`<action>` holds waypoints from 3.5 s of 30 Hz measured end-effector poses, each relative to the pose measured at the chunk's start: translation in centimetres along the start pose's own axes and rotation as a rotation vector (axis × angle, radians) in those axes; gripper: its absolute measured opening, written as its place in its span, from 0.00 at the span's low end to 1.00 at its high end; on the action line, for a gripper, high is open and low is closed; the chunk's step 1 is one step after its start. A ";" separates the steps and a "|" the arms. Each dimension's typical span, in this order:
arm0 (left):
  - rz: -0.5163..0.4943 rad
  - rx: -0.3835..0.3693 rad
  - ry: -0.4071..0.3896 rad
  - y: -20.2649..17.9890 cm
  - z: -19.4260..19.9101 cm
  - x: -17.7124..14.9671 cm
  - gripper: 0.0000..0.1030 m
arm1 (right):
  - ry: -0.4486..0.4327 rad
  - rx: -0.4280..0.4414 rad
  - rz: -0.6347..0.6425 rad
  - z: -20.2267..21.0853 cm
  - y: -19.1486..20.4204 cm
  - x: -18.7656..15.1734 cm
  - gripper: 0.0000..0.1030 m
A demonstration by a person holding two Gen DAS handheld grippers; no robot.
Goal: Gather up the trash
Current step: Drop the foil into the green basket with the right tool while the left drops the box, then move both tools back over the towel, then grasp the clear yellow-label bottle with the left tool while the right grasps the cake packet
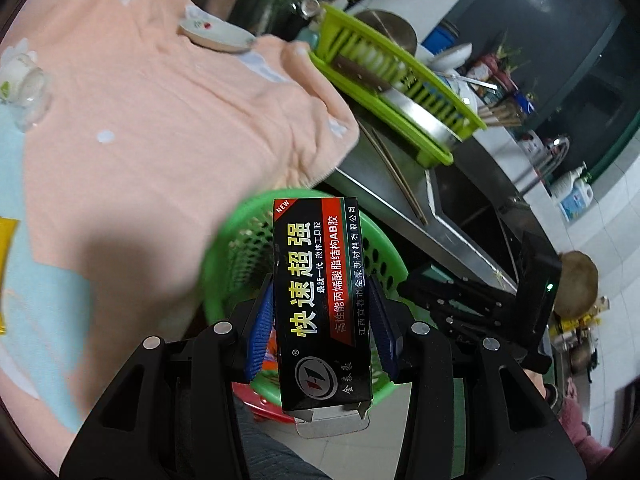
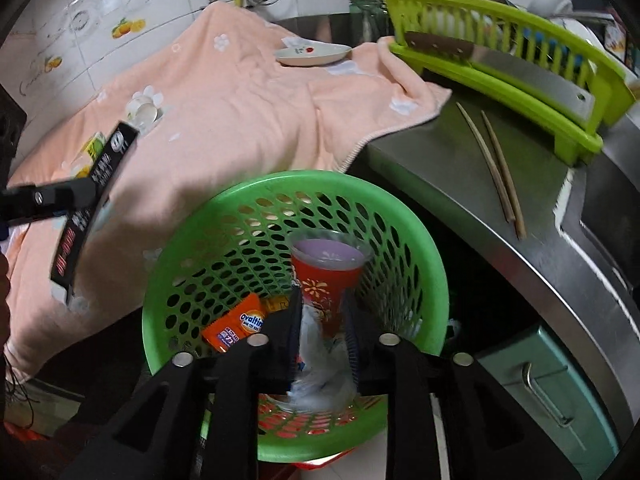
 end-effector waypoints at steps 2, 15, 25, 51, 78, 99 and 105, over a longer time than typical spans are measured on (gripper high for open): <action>-0.003 -0.008 0.024 -0.7 -0.9 -0.4 0.43 | -0.016 0.002 -0.014 0.5 -0.4 -0.1 0.27; -0.043 0.007 0.131 -3.5 -5.7 -2.0 0.43 | -0.091 0.040 -0.075 2.2 -1.8 0.1 0.49; -0.023 0.018 0.171 -3.3 -7.0 -2.8 0.57 | -0.106 0.068 -0.098 2.1 -2.0 0.1 0.52; 0.193 0.279 -0.069 12.4 5.8 -0.5 0.65 | -0.054 0.228 0.088 -3.5 9.7 5.0 0.69; 0.507 0.632 -0.086 33.6 9.1 7.0 0.81 | 0.003 0.363 0.261 -11.4 22.8 12.3 0.74; 0.415 0.609 -0.034 35.3 6.9 6.9 0.51 | 0.091 0.463 0.196 -17.2 27.8 13.4 0.75; 0.406 0.610 -0.058 35.5 8.6 5.8 0.48 | 0.135 0.521 0.105 -18.2 29.1 12.0 0.75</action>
Point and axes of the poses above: each gripper's, at about its wrist camera, not at the fingertips, and z roughly against the way its jaws point, y to its left, x to its top, the point moved 5 cm from there along -z, roughly the way its jaws point, and after that the axes turned 11 degrees about x, right-handed, at the moved point
